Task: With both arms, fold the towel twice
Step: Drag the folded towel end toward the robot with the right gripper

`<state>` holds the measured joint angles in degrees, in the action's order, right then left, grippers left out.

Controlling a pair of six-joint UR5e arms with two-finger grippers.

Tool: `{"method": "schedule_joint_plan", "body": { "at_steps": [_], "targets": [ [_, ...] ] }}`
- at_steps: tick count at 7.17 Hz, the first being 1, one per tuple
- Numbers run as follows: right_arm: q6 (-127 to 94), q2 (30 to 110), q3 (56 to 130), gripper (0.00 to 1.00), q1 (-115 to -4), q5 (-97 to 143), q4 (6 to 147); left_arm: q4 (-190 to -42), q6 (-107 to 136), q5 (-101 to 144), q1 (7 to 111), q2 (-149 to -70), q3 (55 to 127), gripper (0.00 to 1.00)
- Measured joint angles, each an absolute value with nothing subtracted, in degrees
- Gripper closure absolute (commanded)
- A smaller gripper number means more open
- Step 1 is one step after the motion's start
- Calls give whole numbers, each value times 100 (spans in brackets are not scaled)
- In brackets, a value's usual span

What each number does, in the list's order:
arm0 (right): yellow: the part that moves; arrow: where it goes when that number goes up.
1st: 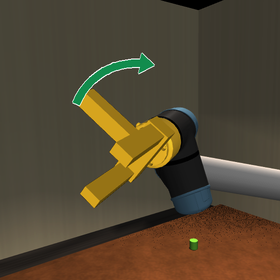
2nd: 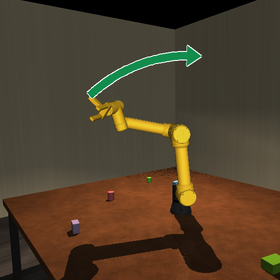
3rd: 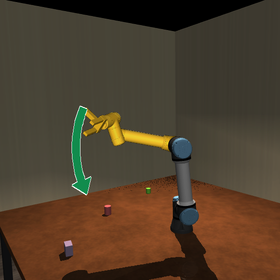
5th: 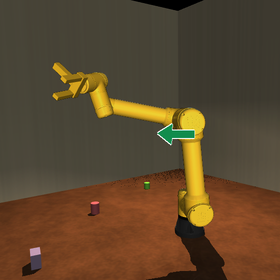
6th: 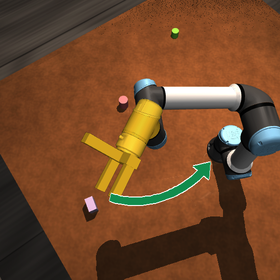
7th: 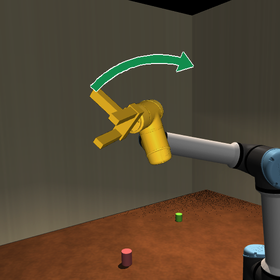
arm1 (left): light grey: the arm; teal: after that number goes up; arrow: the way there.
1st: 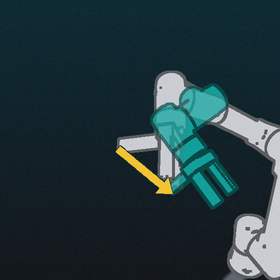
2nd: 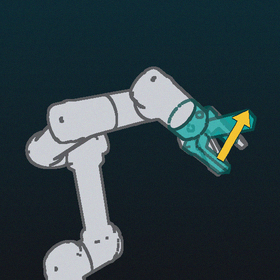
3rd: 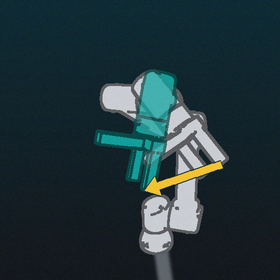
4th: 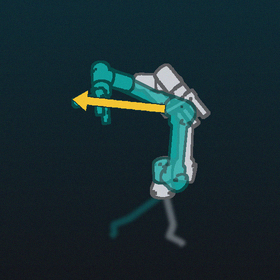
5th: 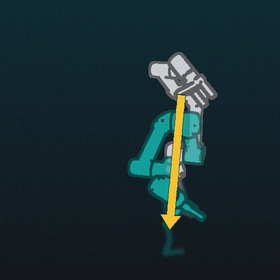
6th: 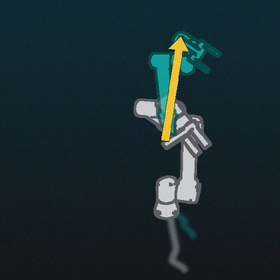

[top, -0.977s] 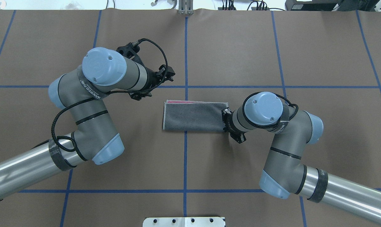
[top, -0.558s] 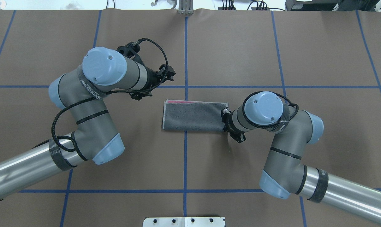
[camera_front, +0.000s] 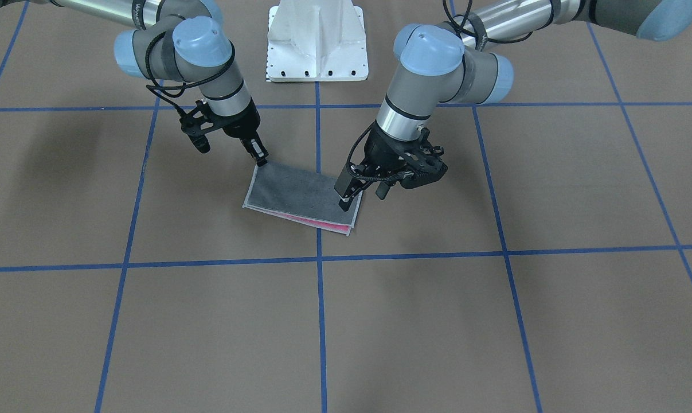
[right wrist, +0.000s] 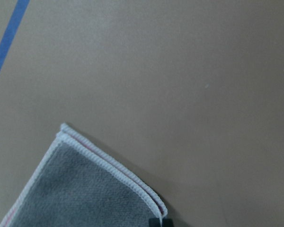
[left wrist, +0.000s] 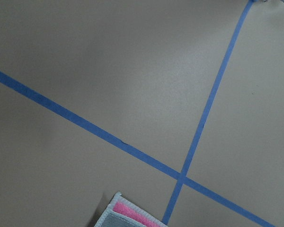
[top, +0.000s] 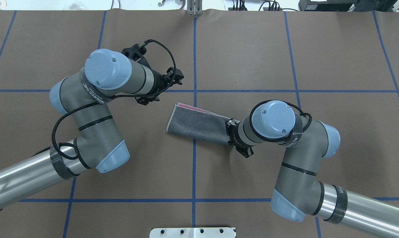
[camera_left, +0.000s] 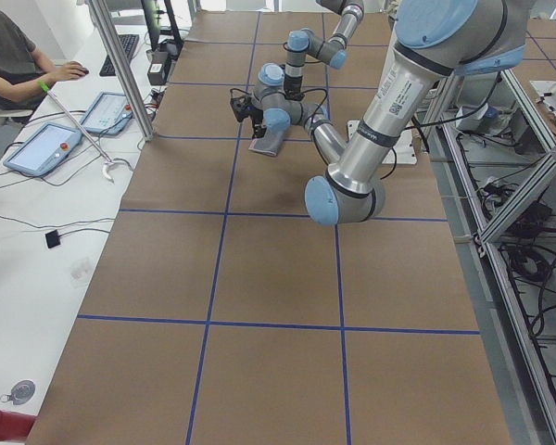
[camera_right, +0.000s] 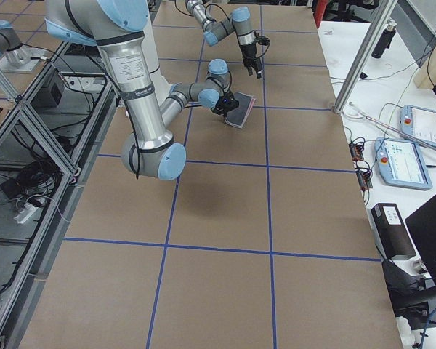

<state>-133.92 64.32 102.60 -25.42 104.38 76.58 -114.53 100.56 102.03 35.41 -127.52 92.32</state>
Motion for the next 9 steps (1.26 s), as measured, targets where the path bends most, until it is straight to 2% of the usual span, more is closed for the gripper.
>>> {"method": "schedule_joint_plan", "body": {
  "at_steps": [9],
  "targets": [
    [-13783, 5986, 10403, 100, -1689, 10351, 7726, -11435, 10222, 10213, 3502, -12744, 9299, 0]
  ]
}}
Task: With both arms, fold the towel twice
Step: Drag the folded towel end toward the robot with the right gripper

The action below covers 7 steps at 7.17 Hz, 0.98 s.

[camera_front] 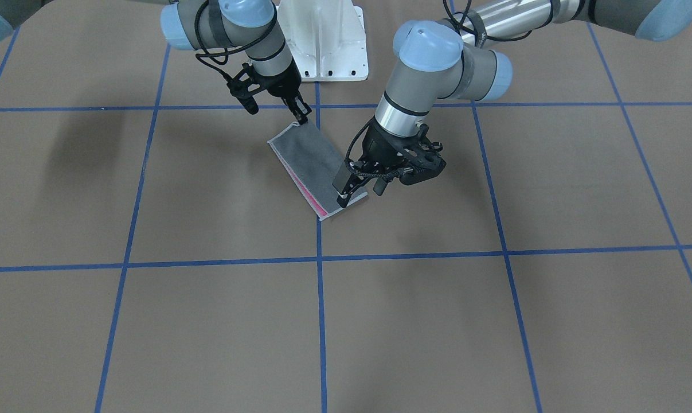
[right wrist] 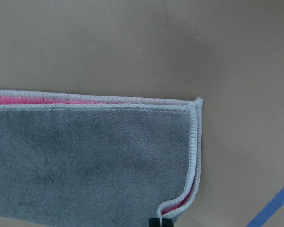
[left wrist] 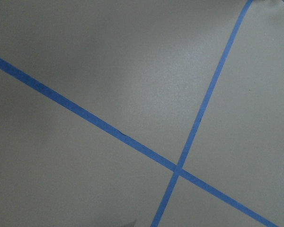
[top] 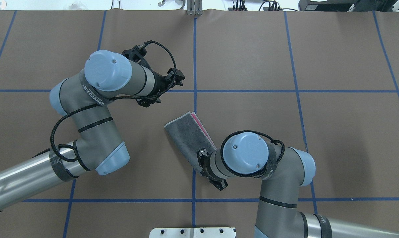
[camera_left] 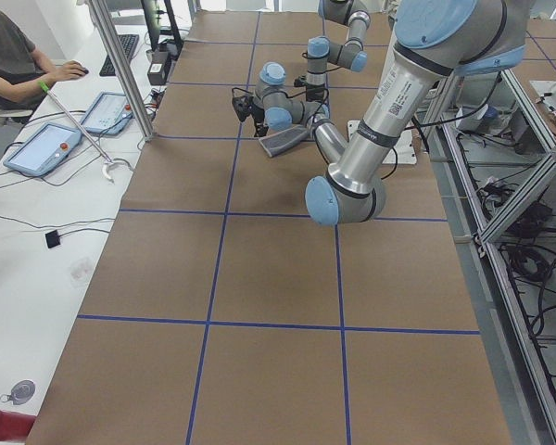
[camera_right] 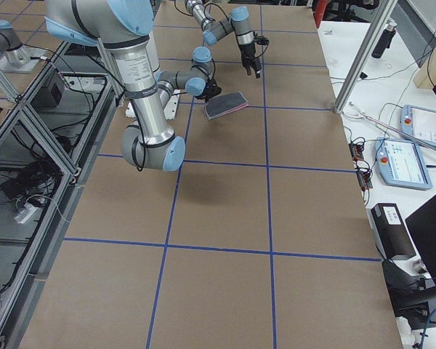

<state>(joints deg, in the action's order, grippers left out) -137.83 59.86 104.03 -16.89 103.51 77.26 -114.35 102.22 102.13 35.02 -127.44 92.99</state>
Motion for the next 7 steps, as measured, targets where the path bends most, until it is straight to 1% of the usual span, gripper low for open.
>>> {"method": "schedule_joint_plan", "body": {
  "at_steps": [5, 6, 7],
  "targets": [
    [-13917, 5850, 10383, 100, -1482, 10196, 7725, -11434, 10224, 10213, 3498, -12744, 9320, 0],
    [-13929, 5804, 10377, 64, -1444, 10170, 7727, -11435, 10228, 10213, 3498, -12744, 9326, 0],
    [-13935, 5760, 10368, 1, -1413, 10145, 7732, -11435, 10229, 10213, 3495, -12718, 9357, 0]
  ]
}}
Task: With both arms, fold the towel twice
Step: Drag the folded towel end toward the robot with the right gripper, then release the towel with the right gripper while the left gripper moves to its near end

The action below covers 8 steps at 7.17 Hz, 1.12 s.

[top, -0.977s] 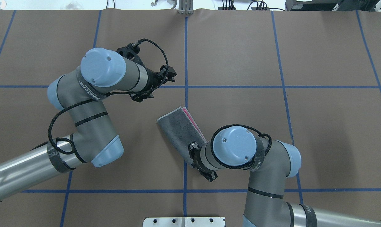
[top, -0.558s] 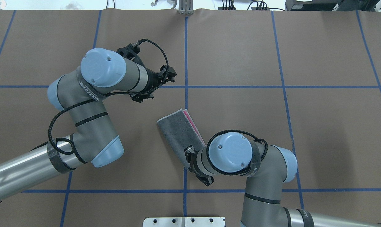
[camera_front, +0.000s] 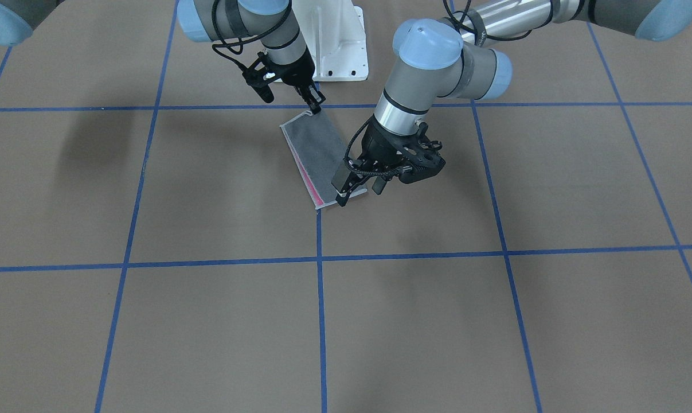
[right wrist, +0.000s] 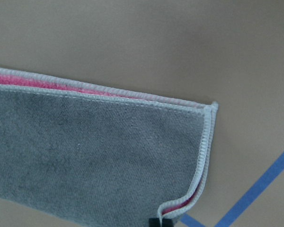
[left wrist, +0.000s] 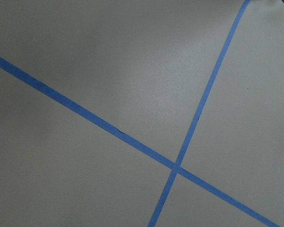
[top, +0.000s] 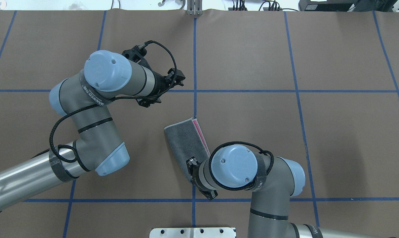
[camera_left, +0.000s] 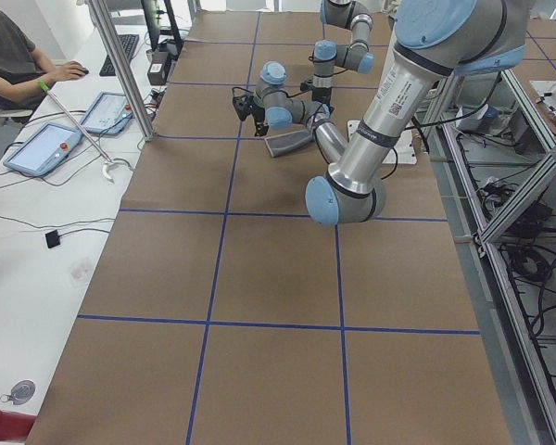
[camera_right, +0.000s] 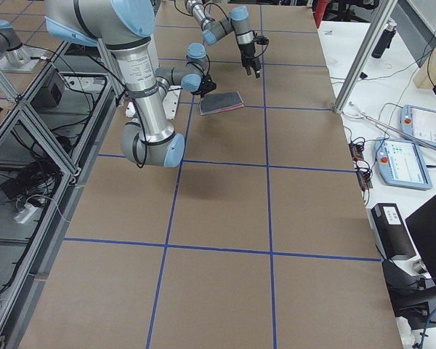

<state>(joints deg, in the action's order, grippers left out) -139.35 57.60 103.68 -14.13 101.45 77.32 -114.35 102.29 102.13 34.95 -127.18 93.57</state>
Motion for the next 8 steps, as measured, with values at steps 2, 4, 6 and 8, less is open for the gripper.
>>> {"method": "schedule_joint_plan", "body": {
  "at_steps": [2, 4, 6, 8],
  "targets": [
    [-13936, 5752, 10369, 0, -1407, 10088, 7740, -11435, 10230, 10219, 3421, -12356, 9726, 0],
    [-13882, 5976, 10545, 0, -1724, 10153, 7743, -11447, 10605, 10203, 3169, -11936, 10180, 2],
    [-13671, 6155, 10651, 0, -2360, 10418, 7745, -11470, 11255, 10127, 2720, -11673, 10511, 3],
    [-13029, 6261, 10622, 0, -2904, 10640, 7745, -11500, 11958, 9812, 2083, -11541, 10666, 1]
  ]
}}
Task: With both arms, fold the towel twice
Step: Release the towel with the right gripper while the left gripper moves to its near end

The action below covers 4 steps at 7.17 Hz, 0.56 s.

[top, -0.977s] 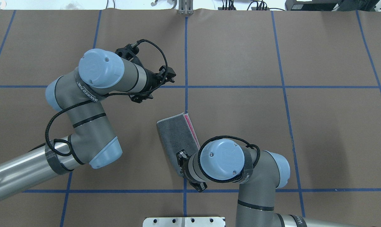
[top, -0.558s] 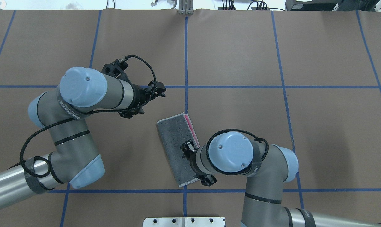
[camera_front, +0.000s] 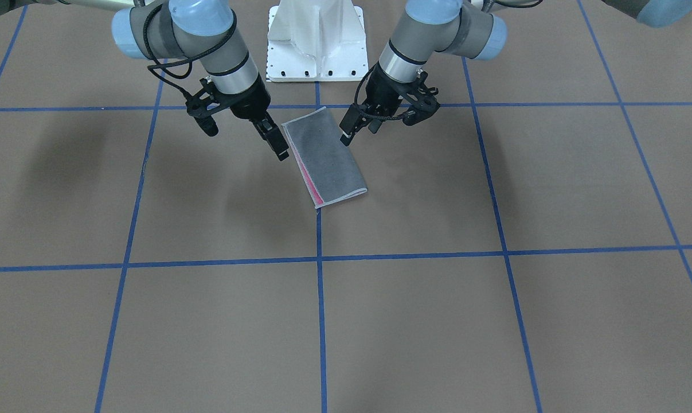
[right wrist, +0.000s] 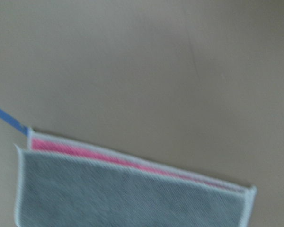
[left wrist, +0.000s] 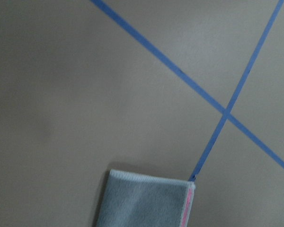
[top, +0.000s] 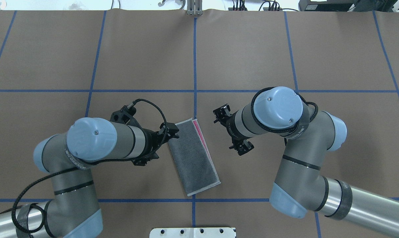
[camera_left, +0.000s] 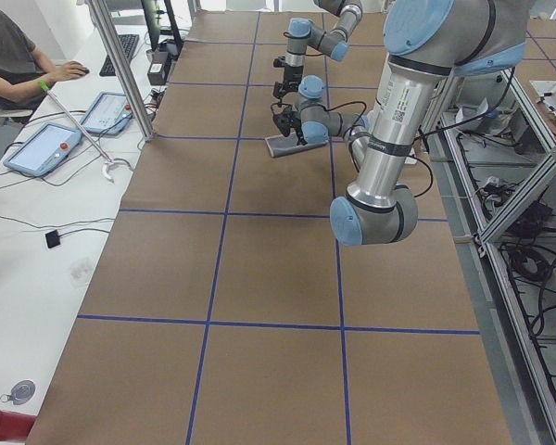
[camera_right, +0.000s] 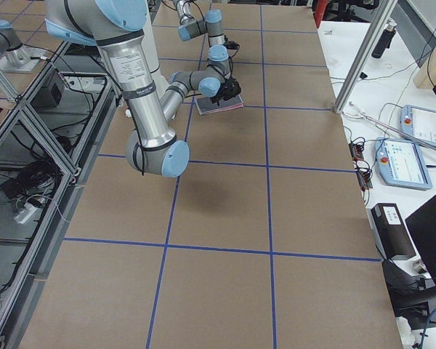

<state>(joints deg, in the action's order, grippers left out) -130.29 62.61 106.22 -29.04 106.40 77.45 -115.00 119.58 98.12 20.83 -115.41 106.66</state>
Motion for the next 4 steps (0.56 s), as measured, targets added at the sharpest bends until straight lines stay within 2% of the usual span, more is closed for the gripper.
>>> {"method": "schedule_joint_plan", "body": {
  "at_steps": [3, 4],
  "targets": [
    [-11839, 6467, 10544, 0, -3255, 10568, 7733, -11605, 12231, 9563, 1343, -11529, 10647, 1],
    [-11736, 6513, 10541, 0, -3292, 10549, 7734, -11591, 12243, 9426, 1190, -11557, 10571, 9]
  ]
}}
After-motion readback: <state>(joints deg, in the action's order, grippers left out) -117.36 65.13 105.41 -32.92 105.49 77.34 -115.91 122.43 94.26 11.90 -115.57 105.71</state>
